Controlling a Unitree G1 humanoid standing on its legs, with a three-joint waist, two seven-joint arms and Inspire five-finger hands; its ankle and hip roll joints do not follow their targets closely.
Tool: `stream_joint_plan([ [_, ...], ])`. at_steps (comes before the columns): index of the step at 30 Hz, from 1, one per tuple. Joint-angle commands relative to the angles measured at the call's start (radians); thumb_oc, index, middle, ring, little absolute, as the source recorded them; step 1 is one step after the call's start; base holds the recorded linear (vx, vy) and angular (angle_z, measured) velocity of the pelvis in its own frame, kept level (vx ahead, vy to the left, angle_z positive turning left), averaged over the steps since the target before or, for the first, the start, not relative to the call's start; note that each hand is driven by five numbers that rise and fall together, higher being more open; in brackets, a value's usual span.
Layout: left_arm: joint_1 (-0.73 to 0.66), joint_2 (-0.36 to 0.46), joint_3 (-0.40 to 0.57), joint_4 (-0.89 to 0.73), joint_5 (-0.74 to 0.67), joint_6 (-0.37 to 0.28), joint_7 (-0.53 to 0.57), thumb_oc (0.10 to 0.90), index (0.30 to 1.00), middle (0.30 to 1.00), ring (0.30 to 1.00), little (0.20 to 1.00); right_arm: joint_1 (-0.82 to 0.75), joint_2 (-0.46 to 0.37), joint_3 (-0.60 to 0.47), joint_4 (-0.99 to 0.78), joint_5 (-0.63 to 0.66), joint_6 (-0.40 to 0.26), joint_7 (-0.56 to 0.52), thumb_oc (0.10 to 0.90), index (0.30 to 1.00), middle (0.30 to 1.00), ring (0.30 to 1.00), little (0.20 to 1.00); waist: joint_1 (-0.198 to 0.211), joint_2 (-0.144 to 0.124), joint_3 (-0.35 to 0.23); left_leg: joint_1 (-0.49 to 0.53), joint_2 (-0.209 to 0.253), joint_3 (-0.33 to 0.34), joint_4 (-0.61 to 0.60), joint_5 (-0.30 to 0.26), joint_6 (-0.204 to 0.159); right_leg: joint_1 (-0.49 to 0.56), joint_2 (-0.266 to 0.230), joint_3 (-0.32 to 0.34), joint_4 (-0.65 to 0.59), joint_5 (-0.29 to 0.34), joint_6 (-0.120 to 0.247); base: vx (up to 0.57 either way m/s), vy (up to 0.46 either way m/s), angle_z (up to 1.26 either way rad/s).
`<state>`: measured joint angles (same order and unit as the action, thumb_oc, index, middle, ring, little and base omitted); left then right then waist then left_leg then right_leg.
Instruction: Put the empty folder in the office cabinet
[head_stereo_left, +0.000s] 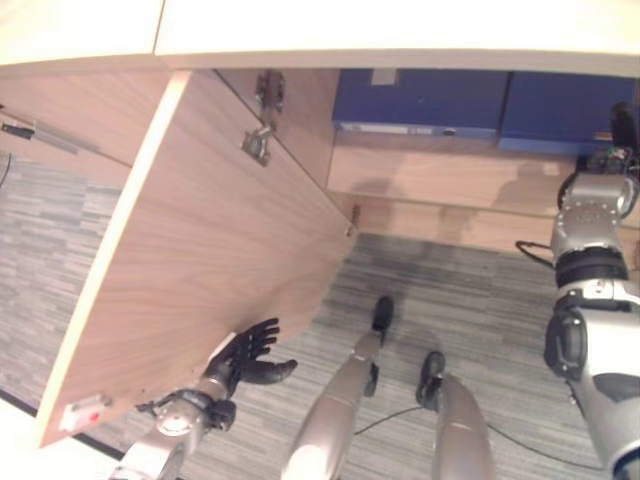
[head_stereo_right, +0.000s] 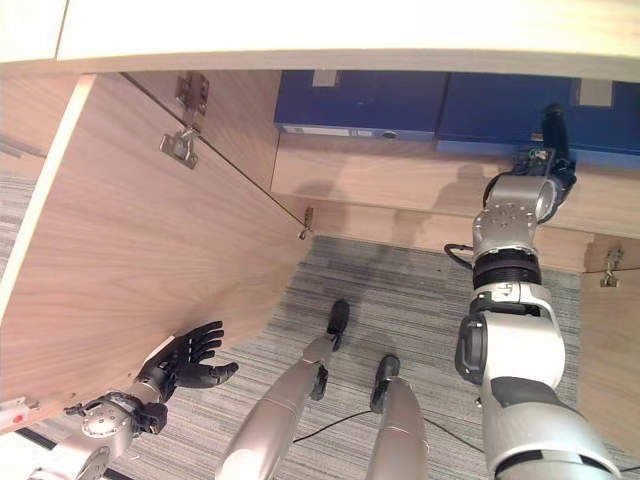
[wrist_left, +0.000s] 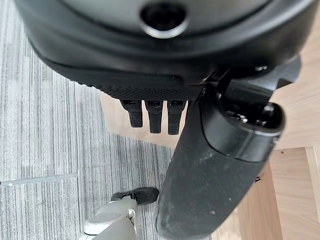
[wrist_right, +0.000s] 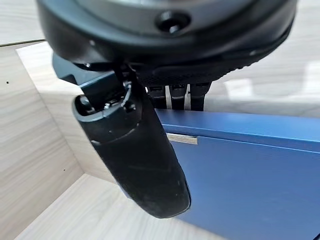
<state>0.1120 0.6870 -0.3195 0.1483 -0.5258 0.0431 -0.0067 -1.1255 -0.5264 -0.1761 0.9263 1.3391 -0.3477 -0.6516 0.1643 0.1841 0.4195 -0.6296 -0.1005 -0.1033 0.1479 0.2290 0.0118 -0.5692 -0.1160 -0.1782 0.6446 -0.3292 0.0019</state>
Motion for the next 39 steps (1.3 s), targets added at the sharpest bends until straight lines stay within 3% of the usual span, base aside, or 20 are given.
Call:
stream_joint_plan([
  [1, 0.056, 0.045, 0.02, -0.002, 0.021, -0.02, 0.016, 0.8, 0.9, 0.9, 0.9, 0.9, -0.06, -0.108, 0.051, -0.019, -0.086, -0.025, 0.025, 0.8, 0.9, 0.9, 0.9, 0.9, 0.007, -0.032, -0.029, 0.019, 0.006, 0.091, -0.051, -0.09, -0.038, 0.126, -0.004, -0.049, -0.14, 0.014, -0.006, 0.0, -0.004, -0.04],
  [4, 0.051, 0.041, 0.017, -0.003, 0.017, -0.021, 0.017, 0.8, 0.9, 0.9, 0.9, 0.9, -0.055, -0.106, 0.059, 0.02, -0.093, 0.0, 0.027, 0.8, 0.9, 0.9, 0.9, 0.9, 0.004, -0.03, -0.024, 0.02, 0.008, 0.092, -0.052, -0.087, -0.038, 0.128, -0.003, -0.051, -0.142, 0.014, -0.007, 0.0, 0.001, -0.01],
  [9, 0.051, 0.038, 0.014, 0.008, 0.014, -0.012, 0.024, 0.8, 0.9, 0.9, 0.9, 0.9, -0.054, -0.061, 0.047, -0.001, -0.06, -0.018, 0.033, 0.8, 0.9, 0.9, 0.9, 0.9, 0.004, -0.032, -0.023, 0.02, 0.007, 0.091, -0.053, -0.087, -0.039, 0.128, 0.002, -0.053, -0.143, 0.013, -0.011, 0.0, 0.0, 0.0],
  [12, 0.05, 0.029, 0.02, -0.003, 0.007, -0.019, 0.013, 0.8, 0.9, 0.9, 0.9, 0.9, -0.031, -0.05, 0.096, -0.143, -0.115, -0.007, 0.085, 0.8, 0.9, 0.9, 0.9, 0.9, 0.007, -0.035, -0.015, 0.023, 0.011, 0.097, -0.056, -0.086, -0.038, 0.124, -0.001, -0.051, -0.142, 0.017, -0.009, 0.0, 0.0, 0.0],
  [17, 0.058, 0.0, 0.035, 0.011, -0.009, -0.03, 0.012, 0.8, 0.9, 0.9, 0.9, 0.9, 0.055, -0.016, 0.042, -0.23, -0.056, -0.096, 0.141, 0.8, 0.9, 0.9, 0.9, 0.9, 0.009, -0.033, -0.011, 0.028, 0.008, 0.097, -0.055, -0.088, -0.039, 0.129, -0.004, -0.055, -0.135, 0.013, -0.008, 0.0, -0.001, -0.01],
  [21, 0.046, -0.001, 0.031, 0.028, -0.022, -0.029, 0.019, 0.8, 0.9, 0.9, 0.9, 0.9, 0.034, -0.045, 0.089, -0.118, -0.044, -0.027, 0.144, 0.8, 0.9, 0.9, 0.9, 0.9, 0.013, -0.034, -0.013, 0.031, 0.011, 0.098, -0.058, -0.085, -0.04, 0.127, -0.005, -0.053, -0.134, 0.015, -0.01, 0.0, 0.0, 0.0],
  [22, 0.054, 0.01, 0.044, 0.023, -0.025, -0.024, 0.021, 0.8, 0.9, 0.9, 0.9, 0.9, 0.057, -0.064, 0.134, -0.129, -0.084, 0.031, 0.145, 0.8, 0.9, 0.9, 0.9, 0.9, 0.008, -0.041, -0.012, 0.032, 0.016, 0.101, -0.064, -0.083, -0.039, 0.125, -0.003, -0.054, -0.14, 0.02, -0.012, 0.0, 0.0, 0.0],
  [25, 0.067, 0.021, 0.057, 0.021, -0.021, -0.021, 0.021, 0.8, 0.9, 0.9, 0.9, 0.9, 0.068, -0.079, 0.15, -0.14, -0.086, 0.049, 0.156, 0.8, 0.9, 0.9, 0.9, 0.9, 0.002, -0.048, -0.015, 0.031, 0.018, 0.102, -0.067, -0.082, -0.039, 0.125, 0.0, -0.055, -0.144, 0.023, -0.013, 0.0, 0.0, 0.0],
  [32, 0.083, -0.008, 0.073, 0.014, -0.012, -0.005, 0.033, 0.8, 0.9, 0.9, 0.9, 0.9, 0.161, -0.091, 0.051, -0.318, -0.1, -0.058, 0.142, 0.8, 0.9, 0.9, 0.9, 0.9, -0.017, -0.062, -0.014, 0.033, 0.018, 0.103, -0.063, -0.085, -0.038, 0.131, 0.001, -0.06, -0.146, 0.021, -0.013, 0.0, -0.001, 0.0],
  [39, 0.083, -0.04, 0.085, 0.029, -0.006, -0.002, 0.042, 0.8, 0.9, 0.9, 0.9, 0.9, 0.275, -0.011, 0.027, -0.437, -0.132, -0.073, 0.153, 0.8, 0.9, 0.9, 0.9, 0.9, -0.021, -0.053, -0.003, 0.04, 0.021, 0.104, -0.064, -0.085, -0.038, 0.128, 0.0, -0.058, -0.139, 0.02, -0.012, 0.0, 0.0, 0.0],
])
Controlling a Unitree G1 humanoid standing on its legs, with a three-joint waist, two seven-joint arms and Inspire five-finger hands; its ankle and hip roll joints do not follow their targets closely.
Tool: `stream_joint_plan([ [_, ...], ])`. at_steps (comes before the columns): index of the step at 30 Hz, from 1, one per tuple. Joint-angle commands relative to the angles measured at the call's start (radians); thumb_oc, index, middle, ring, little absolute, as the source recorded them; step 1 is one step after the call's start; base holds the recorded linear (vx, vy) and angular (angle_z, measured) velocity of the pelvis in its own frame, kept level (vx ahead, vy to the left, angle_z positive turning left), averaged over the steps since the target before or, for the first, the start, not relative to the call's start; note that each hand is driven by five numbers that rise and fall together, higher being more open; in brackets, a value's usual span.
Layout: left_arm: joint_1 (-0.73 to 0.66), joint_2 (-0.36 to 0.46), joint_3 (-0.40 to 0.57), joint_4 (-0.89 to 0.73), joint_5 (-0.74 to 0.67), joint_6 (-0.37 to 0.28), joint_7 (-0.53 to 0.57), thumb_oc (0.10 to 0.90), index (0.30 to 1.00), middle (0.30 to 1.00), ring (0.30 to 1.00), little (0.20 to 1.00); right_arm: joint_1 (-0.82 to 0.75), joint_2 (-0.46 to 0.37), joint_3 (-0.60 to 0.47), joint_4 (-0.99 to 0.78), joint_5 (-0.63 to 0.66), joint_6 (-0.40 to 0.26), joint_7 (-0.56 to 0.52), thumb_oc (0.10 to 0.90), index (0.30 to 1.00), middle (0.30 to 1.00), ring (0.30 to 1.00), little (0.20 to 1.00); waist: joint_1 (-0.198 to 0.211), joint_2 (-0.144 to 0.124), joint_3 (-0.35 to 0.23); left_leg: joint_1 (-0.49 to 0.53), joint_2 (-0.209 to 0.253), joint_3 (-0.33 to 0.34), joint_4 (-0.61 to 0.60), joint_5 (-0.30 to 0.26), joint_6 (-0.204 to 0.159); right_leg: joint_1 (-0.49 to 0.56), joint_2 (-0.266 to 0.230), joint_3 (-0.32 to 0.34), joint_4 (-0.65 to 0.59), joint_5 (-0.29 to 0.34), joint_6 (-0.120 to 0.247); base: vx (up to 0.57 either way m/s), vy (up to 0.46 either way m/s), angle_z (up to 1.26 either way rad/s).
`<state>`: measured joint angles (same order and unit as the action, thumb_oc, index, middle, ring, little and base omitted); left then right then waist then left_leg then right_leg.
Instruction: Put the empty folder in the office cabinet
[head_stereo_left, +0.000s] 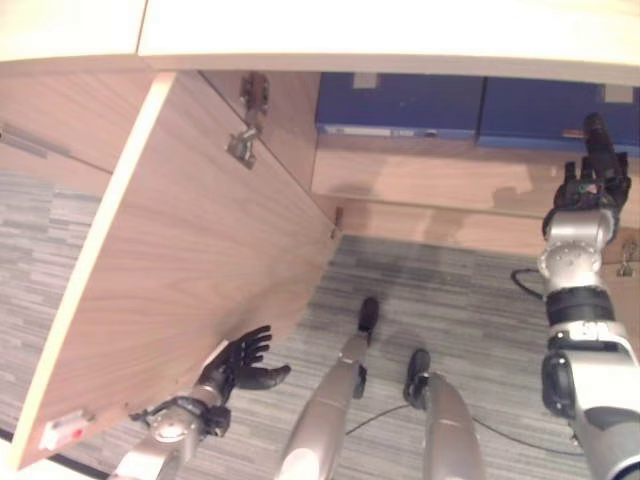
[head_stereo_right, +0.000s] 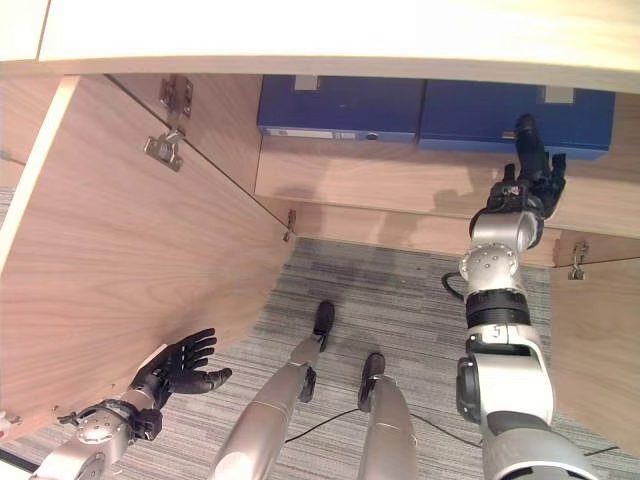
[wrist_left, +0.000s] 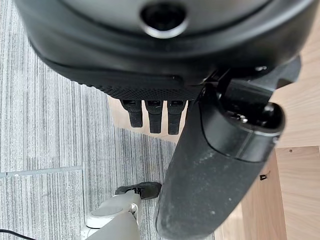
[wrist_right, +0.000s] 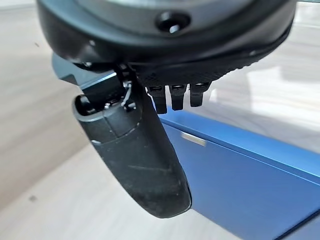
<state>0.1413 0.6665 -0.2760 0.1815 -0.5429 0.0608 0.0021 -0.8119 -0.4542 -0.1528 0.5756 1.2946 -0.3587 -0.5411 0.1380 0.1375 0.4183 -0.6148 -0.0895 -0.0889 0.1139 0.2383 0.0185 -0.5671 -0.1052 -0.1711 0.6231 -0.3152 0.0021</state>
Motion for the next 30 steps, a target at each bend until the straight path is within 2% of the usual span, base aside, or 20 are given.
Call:
stream_joint_plan([
  [1, 0.055, -0.02, 0.042, -0.004, 0.011, -0.02, 0.033, 0.8, 0.9, 0.9, 0.9, 0.9, -0.034, -0.08, 0.003, -0.092, -0.09, -0.062, 0.04, 0.8, 0.9, 0.9, 0.9, 0.9, 0.005, -0.006, -0.003, 0.026, 0.01, 0.09, -0.03, -0.094, -0.045, 0.126, -0.011, -0.065, -0.117, 0.006, -0.012, 0.0, 0.0, -0.04],
  [3, 0.058, -0.04, 0.053, -0.003, 0.014, -0.015, 0.038, 0.8, 0.9, 0.9, 0.9, 0.9, 0.045, -0.007, 0.023, -0.197, -0.104, -0.064, 0.061, 0.8, 0.9, 0.9, 0.9, 0.9, 0.002, -0.003, 0.004, 0.026, 0.011, 0.093, -0.033, -0.092, -0.044, 0.125, -0.013, -0.065, -0.118, 0.007, -0.012, 0.0, 0.0, -0.02],
  [5, 0.065, -0.045, 0.057, -0.001, 0.015, -0.013, 0.039, 0.8, 0.9, 0.9, 0.9, 0.9, 0.082, 0.016, 0.036, -0.246, -0.123, -0.056, 0.056, 0.8, 0.9, 0.9, 0.9, 0.9, -0.001, -0.004, 0.003, 0.027, 0.011, 0.093, -0.035, -0.091, -0.043, 0.124, -0.013, -0.065, -0.118, 0.007, -0.012, 0.0, 0.0, 0.0],
  [8, 0.08, -0.047, 0.067, -0.008, 0.026, -0.011, 0.029, 0.8, 0.9, 0.9, 0.9, 0.9, 0.195, 0.015, 0.108, -0.341, -0.184, 0.02, 0.086, 0.8, 0.9, 0.9, 0.9, 0.9, -0.01, -0.011, 0.011, 0.024, 0.015, 0.098, -0.033, -0.088, -0.041, 0.116, -0.013, -0.068, -0.114, 0.01, -0.014, 0.0, 0.0, 0.0],
  [9, 0.083, -0.047, 0.067, -0.009, 0.026, -0.011, 0.029, 0.8, 0.9, 0.9, 0.9, 0.9, 0.199, 0.016, 0.109, -0.345, -0.186, 0.022, 0.085, 0.8, 0.9, 0.9, 0.9, 0.9, -0.011, -0.01, 0.009, 0.024, 0.015, 0.098, -0.033, -0.088, -0.041, 0.116, -0.013, -0.068, -0.114, 0.01, -0.014, 0.0, 0.0, 0.0],
  [12, 0.101, -0.027, 0.094, -0.013, 0.05, -0.024, 0.005, 0.8, 0.9, 0.9, 0.9, 0.9, 0.283, -0.104, 0.168, -0.355, -0.341, 0.185, 0.152, 0.8, 0.9, 0.9, 0.9, 0.9, -0.017, -0.023, 0.013, 0.023, 0.02, 0.099, -0.034, -0.084, -0.04, 0.114, -0.014, -0.071, -0.116, 0.016, -0.015, 0.0, 0.0, 0.0],
  [13, 0.112, -0.015, 0.11, -0.023, 0.06, -0.033, -0.007, 0.8, 0.9, 0.9, 0.9, 0.9, 0.303, -0.175, 0.188, -0.339, -0.399, 0.237, 0.191, 0.8, 0.9, 0.9, 0.9, 0.9, -0.018, -0.028, 0.013, 0.021, 0.022, 0.099, -0.034, -0.082, -0.039, 0.112, -0.015, -0.074, -0.117, 0.018, -0.016, 0.0, 0.0, 0.0],
  [14, 0.113, -0.016, 0.11, -0.023, 0.06, -0.033, -0.007, 0.8, 0.9, 0.9, 0.9, 0.9, 0.303, -0.175, 0.188, -0.338, -0.399, 0.237, 0.192, 0.8, 0.9, 0.9, 0.9, 0.9, -0.018, -0.028, 0.013, 0.021, 0.022, 0.098, -0.034, -0.082, -0.039, 0.112, -0.015, -0.074, -0.117, 0.018, -0.016, 0.0, 0.0, 0.0],
  [15, 0.131, 0.007, 0.138, -0.033, 0.076, -0.049, -0.031, 0.8, 0.9, 0.9, 0.9, 0.9, 0.31, -0.326, 0.231, -0.298, -0.539, 0.33, 0.266, 0.8, 0.9, 0.9, 0.9, 0.9, -0.017, -0.038, 0.014, 0.019, 0.026, 0.098, -0.034, -0.079, -0.039, 0.111, -0.014, -0.077, -0.118, 0.021, -0.016, 0.0, 0.0, 0.0],
  [18, 0.152, 0.049, 0.168, -0.038, 0.089, -0.061, -0.046, 0.8, 0.9, 0.9, 0.9, 0.9, 0.265, -0.525, 0.335, -0.219, -0.739, 0.435, 0.35, 0.8, 0.9, 0.9, 0.9, 0.9, -0.012, -0.049, 0.012, 0.016, 0.031, 0.097, -0.035, -0.075, -0.041, 0.116, -0.013, -0.086, -0.125, 0.026, -0.015, 0.0, 0.0, 0.0],
  [19, 0.169, 0.068, 0.178, -0.043, 0.085, -0.061, -0.052, 0.8, 0.9, 0.9, 0.9, 0.9, 0.2, -0.608, 0.413, -0.195, -0.845, 0.47, 0.389, 0.8, 0.9, 0.9, 0.9, 0.9, -0.01, -0.052, 0.01, 0.015, 0.034, 0.097, -0.037, -0.073, -0.042, 0.118, -0.011, -0.09, -0.134, 0.029, -0.015, 0.0, 0.0, 0.0],
  [23, 0.174, 0.069, 0.174, -0.026, 0.084, -0.06, -0.052, 0.8, 0.9, 0.9, 0.9, 0.9, 0.097, -0.652, 0.464, -0.17, -0.948, 0.482, 0.378, 0.8, 0.9, 0.9, 0.9, 0.9, -0.012, -0.051, 0.003, 0.018, 0.036, 0.099, -0.041, -0.072, -0.041, 0.122, -0.009, -0.09, -0.143, 0.032, -0.015, 0.0, 0.002, -0.01],
  [24, 0.172, 0.06, 0.176, -0.019, 0.086, -0.056, -0.043, 0.8, 0.9, 0.9, 0.9, 0.9, 0.045, -0.654, 0.461, -0.164, -1.055, 0.51, 0.342, 0.8, 0.9, 0.9, 0.9, 0.9, -0.011, -0.049, -0.001, 0.021, 0.035, 0.099, -0.045, -0.073, -0.039, 0.126, -0.007, -0.087, -0.148, 0.033, -0.013, 0.0, 0.0, 0.0],
  [30, 0.152, 0.022, 0.175, 0.004, 0.097, -0.056, -0.038, 0.8, 0.9, 0.9, 0.9, 0.9, 0.071, -0.607, 0.402, -0.198, -1.149, 0.521, 0.319, 0.8, 0.9, 0.9, 0.9, 0.9, -0.016, -0.049, -0.013, 0.031, 0.034, 0.098, -0.055, -0.07, -0.038, 0.134, -0.005, -0.082, -0.159, 0.033, -0.011, 0.0, 0.005, -0.01],
])
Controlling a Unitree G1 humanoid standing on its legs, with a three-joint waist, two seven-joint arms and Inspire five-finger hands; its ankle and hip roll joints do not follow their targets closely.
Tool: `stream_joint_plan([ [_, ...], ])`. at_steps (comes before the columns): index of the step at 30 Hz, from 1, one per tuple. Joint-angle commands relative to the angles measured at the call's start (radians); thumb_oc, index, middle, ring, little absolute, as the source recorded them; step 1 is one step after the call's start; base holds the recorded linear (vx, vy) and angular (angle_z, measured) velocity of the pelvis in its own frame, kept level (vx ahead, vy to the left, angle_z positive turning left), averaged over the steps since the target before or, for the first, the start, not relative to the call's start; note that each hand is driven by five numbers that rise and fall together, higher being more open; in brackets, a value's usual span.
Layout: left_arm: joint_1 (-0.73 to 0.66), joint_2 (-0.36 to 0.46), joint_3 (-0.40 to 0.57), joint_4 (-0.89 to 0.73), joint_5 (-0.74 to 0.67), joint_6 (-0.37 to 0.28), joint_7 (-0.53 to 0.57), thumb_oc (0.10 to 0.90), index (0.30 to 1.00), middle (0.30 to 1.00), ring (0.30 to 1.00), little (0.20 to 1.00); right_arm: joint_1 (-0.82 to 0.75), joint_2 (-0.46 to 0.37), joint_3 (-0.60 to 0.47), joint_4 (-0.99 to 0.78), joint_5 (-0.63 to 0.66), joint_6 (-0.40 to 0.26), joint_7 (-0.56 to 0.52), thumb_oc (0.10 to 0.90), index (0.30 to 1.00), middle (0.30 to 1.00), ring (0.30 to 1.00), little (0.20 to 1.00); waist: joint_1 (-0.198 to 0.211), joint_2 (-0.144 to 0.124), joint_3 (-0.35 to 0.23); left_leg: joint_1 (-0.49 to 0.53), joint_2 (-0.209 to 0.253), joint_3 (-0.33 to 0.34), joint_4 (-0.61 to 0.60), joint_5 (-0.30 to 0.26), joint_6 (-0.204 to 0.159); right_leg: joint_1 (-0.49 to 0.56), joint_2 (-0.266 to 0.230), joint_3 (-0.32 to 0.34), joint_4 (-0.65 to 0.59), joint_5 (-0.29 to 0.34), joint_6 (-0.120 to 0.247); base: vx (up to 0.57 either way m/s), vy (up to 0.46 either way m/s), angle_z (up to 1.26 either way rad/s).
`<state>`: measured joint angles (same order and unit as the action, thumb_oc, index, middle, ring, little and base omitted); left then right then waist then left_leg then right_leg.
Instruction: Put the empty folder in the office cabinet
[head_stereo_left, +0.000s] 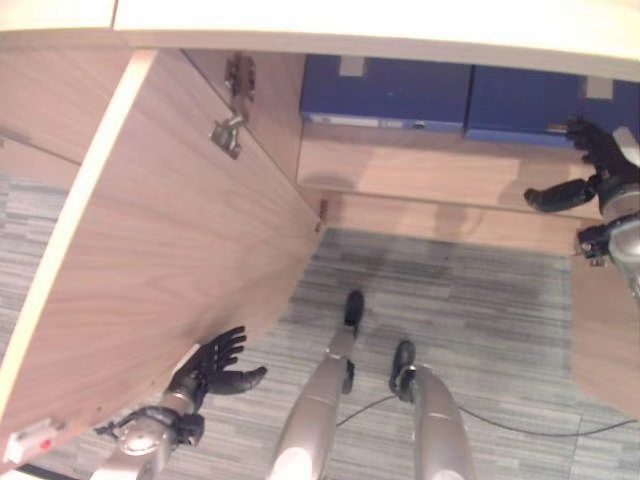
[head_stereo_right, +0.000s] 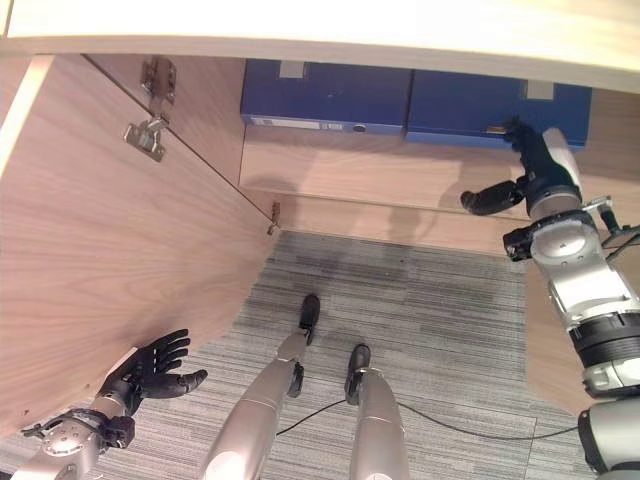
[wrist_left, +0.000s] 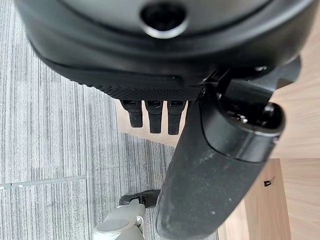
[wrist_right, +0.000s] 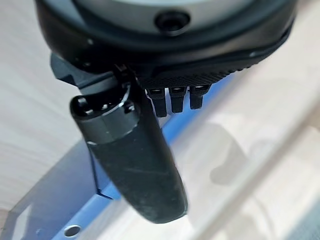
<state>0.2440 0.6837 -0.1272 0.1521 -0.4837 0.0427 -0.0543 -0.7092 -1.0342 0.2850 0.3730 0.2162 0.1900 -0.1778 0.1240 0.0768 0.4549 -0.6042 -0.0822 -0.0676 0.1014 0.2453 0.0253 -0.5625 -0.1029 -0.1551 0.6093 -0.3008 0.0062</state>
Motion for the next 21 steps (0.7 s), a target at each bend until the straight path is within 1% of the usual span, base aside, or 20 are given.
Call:
stream_joint_plan([
  [1, 0.045, 0.001, 0.026, 0.037, 0.038, -0.038, 0.016, 0.8, 0.9, 0.9, 0.9, 0.9, -0.015, -0.017, -0.043, -0.001, -0.082, -0.025, -0.035, 0.8, 0.9, 0.9, 0.9, 0.9, -0.003, 0.01, -0.052, 0.025, 0.027, 0.077, -0.048, -0.075, -0.045, 0.134, -0.006, -0.097, -0.151, 0.018, -0.015, 0.0, 0.0, 0.0],
  [2, 0.045, -0.001, 0.028, 0.032, 0.035, -0.037, 0.015, 0.8, 0.9, 0.9, 0.9, 0.9, 0.006, -0.013, -0.045, -0.01, -0.093, -0.019, -0.025, 0.8, 0.9, 0.9, 0.9, 0.9, -0.006, 0.01, -0.054, 0.03, 0.028, 0.078, -0.05, -0.074, -0.046, 0.14, -0.005, -0.095, -0.155, 0.019, -0.014, -0.04, -0.008, -0.01],
  [3, 0.036, -0.001, 0.028, 0.036, 0.034, -0.033, 0.012, 0.8, 0.9, 0.9, 0.9, 0.9, 0.054, -0.006, -0.057, -0.039, -0.123, -0.008, 0.0, 0.8, 0.9, 0.9, 0.9, 0.9, -0.009, 0.002, -0.06, 0.042, 0.03, 0.08, -0.053, -0.073, -0.048, 0.16, -0.003, -0.095, -0.169, 0.02, -0.014, -0.04, -0.007, -0.01],
  [4, 0.035, 0.0, 0.027, 0.036, 0.034, -0.033, 0.012, 0.8, 0.9, 0.9, 0.9, 0.9, 0.06, -0.006, -0.062, -0.042, -0.125, -0.007, 0.001, 0.8, 0.9, 0.9, 0.9, 0.9, -0.008, 0.002, -0.059, 0.044, 0.03, 0.08, -0.054, -0.073, -0.049, 0.162, -0.003, -0.095, -0.17, 0.021, -0.014, -0.03, -0.022, -0.01],
  [6, 0.028, -0.004, 0.028, 0.044, 0.039, -0.026, 0.008, 0.8, 0.9, 0.9, 0.9, 0.9, 0.133, 0.008, -0.086, -0.077, -0.149, -0.003, 0.027, 0.8, 0.9, 0.9, 0.9, 0.9, -0.013, -0.005, -0.068, 0.062, 0.035, 0.077, -0.057, -0.069, -0.052, 0.184, 0.002, -0.094, -0.182, 0.021, -0.014, -0.01, -0.021, -0.01],
  [8, 0.021, -0.006, 0.025, 0.053, 0.046, -0.022, 0.002, 0.8, 0.9, 0.9, 0.9, 0.9, 0.208, 0.026, -0.111, -0.109, -0.16, -0.002, 0.053, 0.8, 0.9, 0.9, 0.9, 0.9, -0.018, -0.017, -0.084, 0.09, 0.043, 0.075, -0.07, -0.062, -0.057, 0.222, 0.011, -0.097, -0.212, 0.023, -0.012, -0.02, -0.055, -0.02],
  [12, 0.02, -0.006, 0.008, 0.054, 0.063, -0.011, -0.018, 0.8, 0.9, 0.9, 0.9, 0.9, 0.332, 0.046, -0.162, -0.158, -0.181, -0.007, 0.096, 0.8, 0.9, 0.9, 0.9, 0.9, -0.024, -0.028, -0.11, 0.159, 0.058, 0.069, -0.103, -0.041, -0.07, 0.303, 0.028, -0.108, -0.269, 0.029, -0.01, -0.03, -0.058, -0.02],
  [16, -0.01, -0.031, -0.016, 0.112, 0.097, 0.002, -0.026, 0.8, 0.9, 0.9, 0.9, 0.9, 0.407, 0.084, -0.189, -0.19, -0.199, -0.008, 0.126, 0.8, 0.9, 0.9, 0.9, 0.9, -0.036, -0.039, -0.138, 0.217, 0.073, 0.061, -0.125, -0.025, -0.085, 0.374, 0.052, -0.119, -0.323, 0.038, -0.01, -0.05, -0.056, 0.01],
  [18, -0.017, -0.039, -0.022, 0.121, 0.104, 0.002, -0.027, 0.8, 0.9, 0.9, 0.9, 0.9, 0.419, 0.097, -0.191, -0.193, -0.197, -0.011, 0.127, 0.8, 0.9, 0.9, 0.9, 0.9, -0.038, -0.042, -0.144, 0.23, 0.076, 0.06, -0.131, -0.022, -0.087, 0.39, 0.058, -0.121, -0.335, 0.04, -0.011, -0.1, -0.027, -0.01],
  [19, -0.037, -0.059, -0.038, 0.145, 0.116, 0.0, -0.026, 0.8, 0.9, 0.9, 0.9, 0.9, 0.436, 0.129, -0.189, -0.2, -0.19, -0.017, 0.13, 0.8, 0.9, 0.9, 0.9, 0.9, -0.038, -0.04, -0.152, 0.244, 0.095, 0.061, -0.133, 0.004, -0.085, 0.416, 0.075, -0.138, -0.36, 0.067, -0.014, -0.18, -0.04, -0.06],
  [20, -0.052, -0.073, -0.044, 0.156, 0.127, 0.001, -0.027, 0.8, 0.9, 0.9, 0.9, 0.9, 0.454, 0.158, -0.182, -0.21, -0.185, -0.025, 0.138, 0.8, 0.9, 0.9, 0.9, 0.9, -0.043, -0.049, -0.17, 0.259, 0.105, 0.06, -0.14, 0.011, -0.088, 0.435, 0.089, -0.134, -0.382, 0.074, -0.015, -0.18, -0.04, -0.05],
  [21, -0.052, -0.073, -0.044, 0.156, 0.127, 0.001, -0.027, 0.8, 0.9, 0.9, 0.9, 0.9, 0.454, 0.158, -0.182, -0.21, -0.185, -0.025, 0.139, 0.8, 0.9, 0.9, 0.9, 0.9, -0.043, -0.049, -0.17, 0.261, 0.105, 0.06, -0.141, 0.012, -0.088, 0.437, 0.09, -0.134, -0.384, 0.074, -0.015, -0.06, -0.062, -0.02],
])
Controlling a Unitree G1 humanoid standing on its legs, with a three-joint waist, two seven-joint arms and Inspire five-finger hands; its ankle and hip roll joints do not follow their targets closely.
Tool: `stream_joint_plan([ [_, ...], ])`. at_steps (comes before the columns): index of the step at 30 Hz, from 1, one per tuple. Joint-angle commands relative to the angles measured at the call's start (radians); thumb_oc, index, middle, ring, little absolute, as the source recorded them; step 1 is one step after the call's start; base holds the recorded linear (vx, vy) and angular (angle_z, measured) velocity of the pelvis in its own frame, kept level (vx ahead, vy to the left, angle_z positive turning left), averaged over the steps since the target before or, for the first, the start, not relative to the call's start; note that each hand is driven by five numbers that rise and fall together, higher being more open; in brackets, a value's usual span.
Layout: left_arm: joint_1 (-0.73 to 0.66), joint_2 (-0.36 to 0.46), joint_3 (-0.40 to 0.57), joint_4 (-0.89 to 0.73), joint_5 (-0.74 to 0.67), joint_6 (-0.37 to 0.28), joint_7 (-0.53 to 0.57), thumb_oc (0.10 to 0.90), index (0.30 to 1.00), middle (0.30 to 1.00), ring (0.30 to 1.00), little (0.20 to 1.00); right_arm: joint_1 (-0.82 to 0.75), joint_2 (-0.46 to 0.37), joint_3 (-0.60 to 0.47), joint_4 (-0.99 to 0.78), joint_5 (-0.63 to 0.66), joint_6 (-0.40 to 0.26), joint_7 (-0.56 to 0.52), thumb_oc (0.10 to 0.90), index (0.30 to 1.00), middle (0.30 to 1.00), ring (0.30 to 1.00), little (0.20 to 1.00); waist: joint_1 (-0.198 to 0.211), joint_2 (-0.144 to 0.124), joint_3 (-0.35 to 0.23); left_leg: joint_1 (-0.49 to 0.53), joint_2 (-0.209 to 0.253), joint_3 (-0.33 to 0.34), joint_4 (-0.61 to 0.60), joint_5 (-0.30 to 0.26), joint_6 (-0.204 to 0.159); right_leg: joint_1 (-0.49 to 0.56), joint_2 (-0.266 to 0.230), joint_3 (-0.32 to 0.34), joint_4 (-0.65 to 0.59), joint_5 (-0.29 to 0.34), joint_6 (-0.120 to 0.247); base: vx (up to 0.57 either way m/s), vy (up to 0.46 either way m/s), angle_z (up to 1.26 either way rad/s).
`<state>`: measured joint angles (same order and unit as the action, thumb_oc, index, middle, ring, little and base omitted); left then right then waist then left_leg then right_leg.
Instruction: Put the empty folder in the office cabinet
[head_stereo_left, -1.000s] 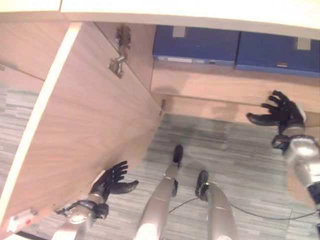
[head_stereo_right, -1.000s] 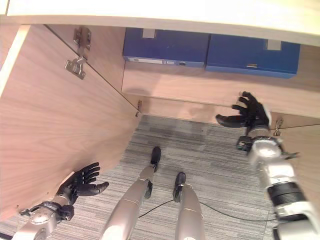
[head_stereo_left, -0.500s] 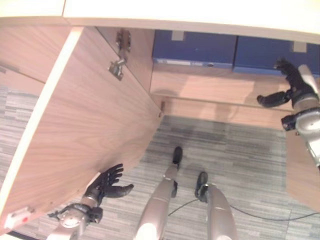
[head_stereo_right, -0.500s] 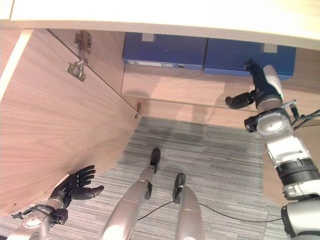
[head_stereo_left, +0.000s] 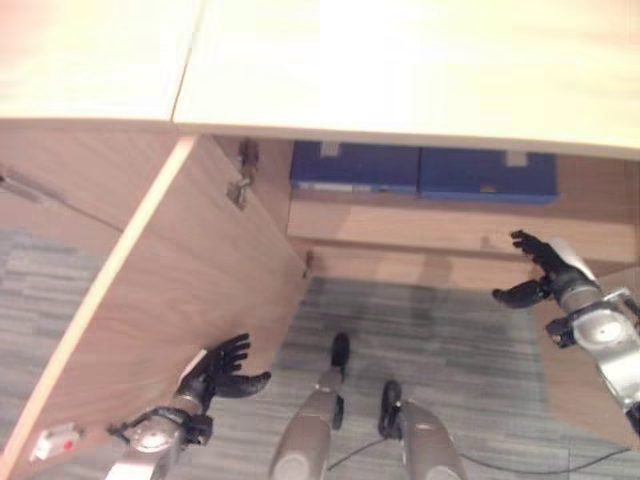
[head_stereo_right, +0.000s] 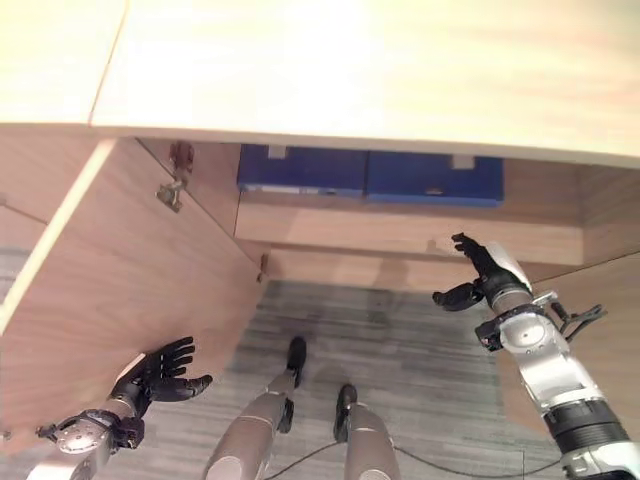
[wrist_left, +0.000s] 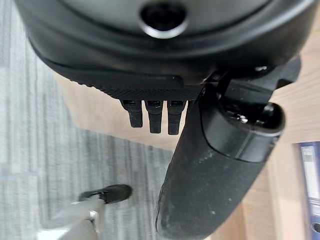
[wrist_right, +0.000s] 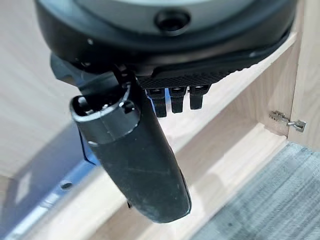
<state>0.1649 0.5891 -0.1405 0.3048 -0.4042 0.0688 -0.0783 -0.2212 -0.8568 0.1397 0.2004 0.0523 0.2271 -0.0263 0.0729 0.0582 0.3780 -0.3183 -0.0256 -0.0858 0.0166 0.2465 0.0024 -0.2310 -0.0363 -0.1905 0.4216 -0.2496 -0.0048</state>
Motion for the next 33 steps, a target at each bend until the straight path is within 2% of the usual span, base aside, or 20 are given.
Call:
stream_joint_plan([
  [1, 0.026, 0.014, -0.028, 0.009, 0.055, -0.026, -0.002, 0.8, 0.9, 0.9, 0.9, 0.9, -0.025, -0.008, -0.032, -0.05, -0.018, -0.068, -0.007, 0.8, 0.9, 0.9, 0.9, 0.9, 0.008, -0.037, -0.103, -0.011, 0.056, 0.081, -0.066, 0.016, -0.068, 0.121, 0.031, -0.098, -0.209, 0.026, -0.004, -0.05, -0.046, 0.0],
  [7, 0.016, -0.029, -0.019, 0.036, 0.072, -0.034, -0.007, 0.8, 0.9, 0.9, 0.9, 0.9, 0.03, 0.022, -0.022, -0.065, 0.003, -0.089, 0.021, 0.8, 0.9, 0.9, 0.9, 0.9, 0.008, -0.057, -0.144, 0.024, 0.087, 0.089, -0.097, 0.059, -0.098, 0.198, 0.072, -0.109, -0.293, 0.044, -0.005, -0.07, -0.072, -0.04],
  [12, 0.024, -0.05, -0.002, 0.022, 0.1, -0.042, 0.002, 0.8, 0.9, 0.9, 0.9, 0.9, 0.066, 0.066, -0.011, -0.055, 0.015, -0.096, 0.02, 0.8, 0.9, 0.9, 0.9, 0.9, 0.021, -0.061, -0.136, 0.019, 0.106, 0.062, -0.091, 0.085, -0.115, 0.214, 0.089, -0.12, -0.3, 0.047, -0.016, -0.1, -0.059, 0.11],
  [13, 0.019, -0.057, 0.001, 0.025, 0.1, -0.045, 0.006, 0.8, 0.9, 0.9, 0.9, 0.9, 0.057, 0.078, 0.004, -0.046, 0.019, -0.094, 0.02, 0.8, 0.9, 0.9, 0.9, 0.9, 0.027, -0.066, -0.126, 0.016, 0.099, 0.04, -0.056, 0.066, -0.105, 0.202, 0.081, -0.121, -0.286, 0.049, -0.019, -0.17, -0.011, 0.08],
  [15, 0.012, -0.073, -0.002, 0.026, 0.108, -0.046, 0.01, 0.8, 0.9, 0.9, 0.9, 0.9, 0.07, 0.102, 0.028, -0.039, 0.018, -0.086, 0.031, 0.8, 0.9, 0.9, 0.9, 0.9, 0.02, -0.096, -0.119, 0.027, 0.08, 0.023, 0.042, -0.044, -0.07, 0.196, 0.049, -0.119, -0.276, 0.046, -0.014, -0.08, -0.064, 0.05],
  [17, 0.01, -0.085, 0.0, 0.019, 0.118, -0.045, 0.006, 0.8, 0.9, 0.9, 0.9, 0.9, 0.099, 0.124, 0.034, -0.038, 0.02, -0.082, 0.04, 0.8, 0.9, 0.9, 0.9, 0.9, 0.009, -0.119, -0.12, 0.042, 0.083, 0.055, 0.147, -0.145, -0.038, 0.193, 0.019, -0.137, -0.275, 0.058, -0.011, -0.05, -0.06, 0.53],
  [18, 0.015, -0.097, 0.007, 0.006, 0.115, -0.042, 0.0, 0.8, 0.9, 0.9, 0.9, 0.9, 0.123, 0.145, 0.04, -0.033, 0.014, -0.074, 0.053, 0.8, 0.9, 0.9, 0.9, 0.9, 0.002, -0.131, -0.129, 0.067, 0.097, 0.089, 0.221, -0.232, -0.022, 0.198, 0.001, -0.151, -0.291, 0.072, -0.01, -0.05, -0.032, 0.67],
  [19, 0.019, -0.102, 0.01, 0.002, 0.113, -0.04, -0.002, 0.8, 0.9, 0.9, 0.9, 0.9, 0.136, 0.152, 0.04, -0.035, 0.012, -0.071, 0.059, 0.8, 0.9, 0.9, 0.9, 0.9, -0.002, -0.135, -0.133, 0.075, 0.104, 0.107, 0.258, -0.266, -0.016, 0.202, -0.005, -0.159, -0.299, 0.077, -0.008, -0.02, -0.012, 0.8],
  [20, 0.02, -0.101, 0.01, 0.001, 0.113, -0.039, -0.002, 0.8, 0.9, 0.9, 0.9, 0.9, 0.137, 0.153, 0.04, -0.036, 0.011, -0.071, 0.059, 0.8, 0.9, 0.9, 0.9, 0.9, -0.002, -0.133, -0.133, 0.073, 0.105, 0.106, 0.266, -0.272, -0.015, 0.204, -0.003, -0.16, -0.3, 0.077, -0.007, 0.0, 0.01, 0.79],
  [21, 0.02, -0.111, 0.014, 0.003, 0.119, -0.038, -0.007, 0.8, 0.9, 0.9, 0.9, 0.9, 0.155, 0.166, 0.043, -0.037, 0.009, -0.063, 0.071, 0.8, 0.9, 0.9, 0.9, 0.9, -0.009, -0.139, -0.14, 0.085, 0.119, 0.148, 0.334, -0.332, -0.002, 0.199, -0.018, -0.179, -0.299, 0.084, -0.007, 0.0, 0.014, 0.74],
  [23, 0.02, -0.111, 0.014, 0.003, 0.119, -0.038, -0.007, 0.8, 0.9, 0.9, 0.9, 0.9, 0.155, 0.166, 0.043, -0.038, 0.009, -0.063, 0.071, 0.8, 0.9, 0.9, 0.9, 0.9, -0.009, -0.139, -0.14, 0.084, 0.119, 0.148, 0.336, -0.333, -0.002, 0.199, -0.018, -0.179, -0.299, 0.084, -0.007, 0.01, 0.013, 0.47],
  [24, 0.018, -0.117, 0.012, -0.003, 0.141, -0.035, -0.018, 0.8, 0.9, 0.9, 0.9, 0.9, 0.171, 0.18, 0.047, -0.043, -0.005, -0.054, 0.083, 0.8, 0.9, 0.9, 0.9, 0.9, -0.02, -0.142, -0.157, 0.139, 0.147, 0.212, 0.407, -0.387, 0.008, 0.199, -0.032, -0.218, -0.292, 0.083, -0.012, 0.03, 0.019, 0.56],
  [25, 0.017, -0.117, 0.009, -0.008, 0.145, -0.035, -0.022, 0.8, 0.9, 0.9, 0.9, 0.9, 0.178, 0.183, 0.046, -0.043, -0.007, -0.053, 0.086, 0.8, 0.9, 0.9, 0.9, 0.9, -0.024, -0.143, -0.161, 0.16, 0.161, 0.241, 0.426, -0.392, 0.008, 0.2, -0.037, -0.241, -0.289, 0.081, -0.013, 0.03, 0.018, 0.66],
  [26, 0.017, -0.117, 0.009, -0.008, 0.146, -0.035, -0.022, 0.8, 0.9, 0.9, 0.9, 0.9, 0.179, 0.183, 0.045, -0.044, -0.007, -0.053, 0.087, 0.8, 0.9, 0.9, 0.9, 0.9, -0.024, -0.142, -0.16, 0.16, 0.162, 0.24, 0.428, -0.394, 0.008, 0.202, -0.036, -0.241, -0.289, 0.08, -0.013, -0.01, 0.001, 0.51],
  [27, 0.004, -0.119, 0.001, -0.007, 0.15, -0.033, -0.028, 0.8, 0.9, 0.9, 0.9, 0.9, 0.192, 0.19, 0.04, -0.027, -0.007, -0.05, 0.088, 0.8, 0.9, 0.9, 0.9, 0.9, -0.033, -0.148, -0.174, 0.191, 0.194, 0.308, 0.463, -0.387, 0.003, 0.204, -0.05, -0.293, -0.296, 0.081, -0.012, 0.0, -0.004, 0.61],
  [29, -0.01, -0.121, -0.006, -0.011, 0.154, -0.03, -0.034, 0.8, 0.9, 0.9, 0.9, 0.9, 0.208, 0.193, 0.026, -0.018, -0.011, -0.048, 0.091, 0.8, 0.9, 0.9, 0.9, 0.9, -0.046, -0.148, -0.19, 0.231, 0.221, 0.377, 0.467, -0.389, -0.006, 0.209, -0.065, -0.357, -0.304, 0.083, -0.008, -0.01, 0.045, 1.11],
  [30, -0.019, -0.124, -0.02, -0.022, 0.157, -0.028, -0.042, 0.8, 0.9, 0.9, 0.9, 0.9, 0.229, 0.194, 0.007, -0.023, -0.01, -0.048, 0.093, 0.8, 0.9, 0.9, 0.9, 0.9, -0.059, -0.14, -0.201, 0.259, 0.219, 0.431, 0.397, -0.417, -0.007, 0.214, -0.086, -0.414, -0.299, 0.093, 0.003, 0.0, 0.089, 1.28],
  [31, -0.018, -0.125, -0.022, -0.022, 0.157, -0.027, -0.042, 0.8, 0.9, 0.9, 0.9, 0.9, 0.232, 0.193, 0.005, -0.025, -0.011, -0.048, 0.093, 0.8, 0.9, 0.9, 0.9, 0.9, -0.061, -0.14, -0.201, 0.264, 0.214, 0.43, 0.388, -0.415, -0.003, 0.216, -0.091, -0.417, -0.297, 0.095, 0.007, -0.01, 0.14, 1.42],
  [32, -0.019, -0.122, -0.024, -0.029, 0.159, -0.027, -0.047, 0.8, 0.9, 0.9, 0.9, 0.9, 0.252, 0.19, -0.012, -0.029, -0.012, -0.051, 0.096, 0.8, 0.9, 0.9, 0.9, 0.9, -0.068, -0.134, -0.208, 0.289, 0.205, 0.457, 0.305, -0.42, -0.01, 0.218, -0.107, -0.448, -0.296, 0.106, 0.016, -0.01, 0.16, 0.94],
  [33, -0.01, -0.121, -0.025, -0.039, 0.164, -0.026, -0.053, 0.8, 0.9, 0.9, 0.9, 0.9, 0.274, 0.197, -0.027, -0.024, -0.015, -0.046, 0.105, 0.8, 0.9, 0.9, 0.9, 0.9, -0.065, -0.127, -0.219, 0.314, 0.185, 0.454, 0.215, -0.412, -0.013, 0.22, -0.123, -0.481, -0.289, 0.126, 0.03, 0.0, 0.189, 1.15],
])
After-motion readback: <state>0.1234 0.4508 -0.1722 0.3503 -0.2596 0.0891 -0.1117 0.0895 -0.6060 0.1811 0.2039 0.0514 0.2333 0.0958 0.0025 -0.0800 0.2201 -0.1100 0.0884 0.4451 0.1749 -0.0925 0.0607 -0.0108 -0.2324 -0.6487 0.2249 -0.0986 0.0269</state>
